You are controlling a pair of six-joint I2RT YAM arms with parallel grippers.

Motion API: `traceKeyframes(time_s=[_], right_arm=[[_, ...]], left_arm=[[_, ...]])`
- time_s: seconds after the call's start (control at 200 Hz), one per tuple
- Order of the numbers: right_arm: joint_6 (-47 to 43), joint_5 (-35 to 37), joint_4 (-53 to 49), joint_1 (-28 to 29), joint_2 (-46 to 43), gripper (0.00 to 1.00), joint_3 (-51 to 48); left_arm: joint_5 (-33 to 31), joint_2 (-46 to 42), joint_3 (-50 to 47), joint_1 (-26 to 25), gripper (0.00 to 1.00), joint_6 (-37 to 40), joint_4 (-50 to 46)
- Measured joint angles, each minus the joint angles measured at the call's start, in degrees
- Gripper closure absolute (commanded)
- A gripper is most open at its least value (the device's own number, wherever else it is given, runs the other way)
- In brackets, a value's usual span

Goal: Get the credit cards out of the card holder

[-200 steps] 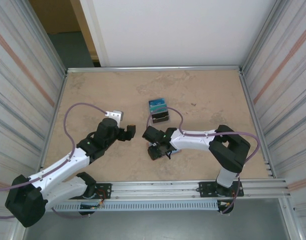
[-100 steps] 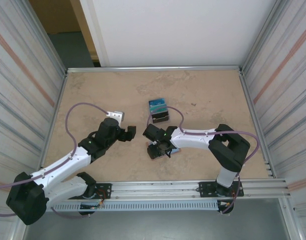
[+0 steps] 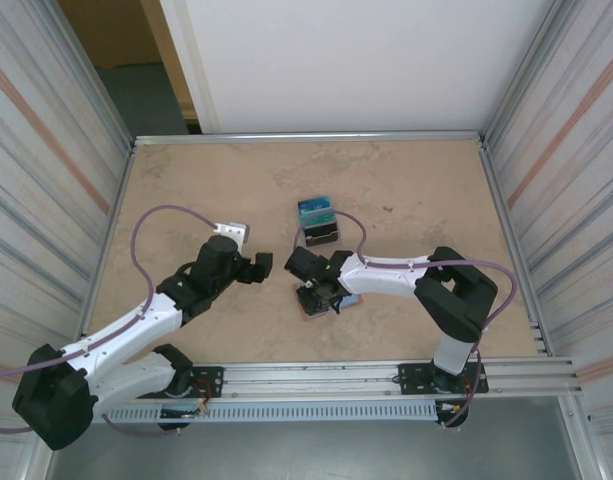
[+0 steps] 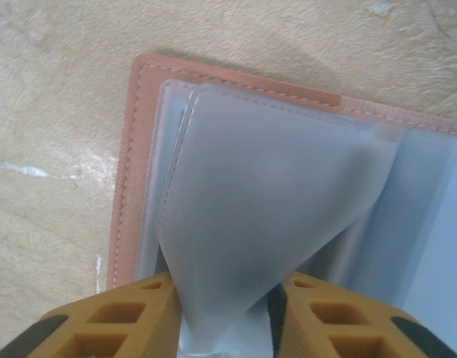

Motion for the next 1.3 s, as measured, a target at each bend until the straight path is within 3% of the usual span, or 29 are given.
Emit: traceKeyframes(time_s=[0.15, 0.361, 0.501, 0.641, 0.882, 1.007, 1.148, 1.298], right_arm=[[1.46, -2.67, 2.47, -3.52, -1.36, 0.81, -1.92], [3.72, -8.52, 6.78, -8.28, -3.85, 0.85, -5.20], [5.73, -12.61, 8.72, -10.51, -6.21, 0.89, -7.10], [7.02, -13.55, 9.84, -11.37, -7.41, 0.88, -7.41], [8.00, -12.92, 9.88, -11.85, -7.96, 0.76, -8.13], [8.55, -12.04, 9.46, -12.46, -8.41, 0.76, -8.68], [8.90, -11.43, 9.40, -13.66, -9.62, 0.89, -9.57], [9.18, -11.58, 9.66, -15.87, -10.84, 0.94, -10.64]], left_arm=[[0.42, 0.00, 0.79, -0.15, 0.01, 0.55, -0.31], [-1.79, 0.81, 3.15, -4.52, 0.01, 3.30, -1.57], [-5.25, 6.54, 5.84, -8.57, 0.01, 5.31, -1.70], [-6.08, 13.97, 7.02, -10.45, 0.01, 5.44, -0.59], [-6.08, 25.99, 10.86, -13.25, 0.01, 4.85, 2.82], [-6.56, 30.03, 13.09, -14.51, 0.01, 4.50, 3.91], [-7.19, 32.26, 14.14, -14.86, 0.01, 3.89, 4.57], [-8.11, 33.59, 14.47, -14.84, 0.01, 2.71, 4.52]])
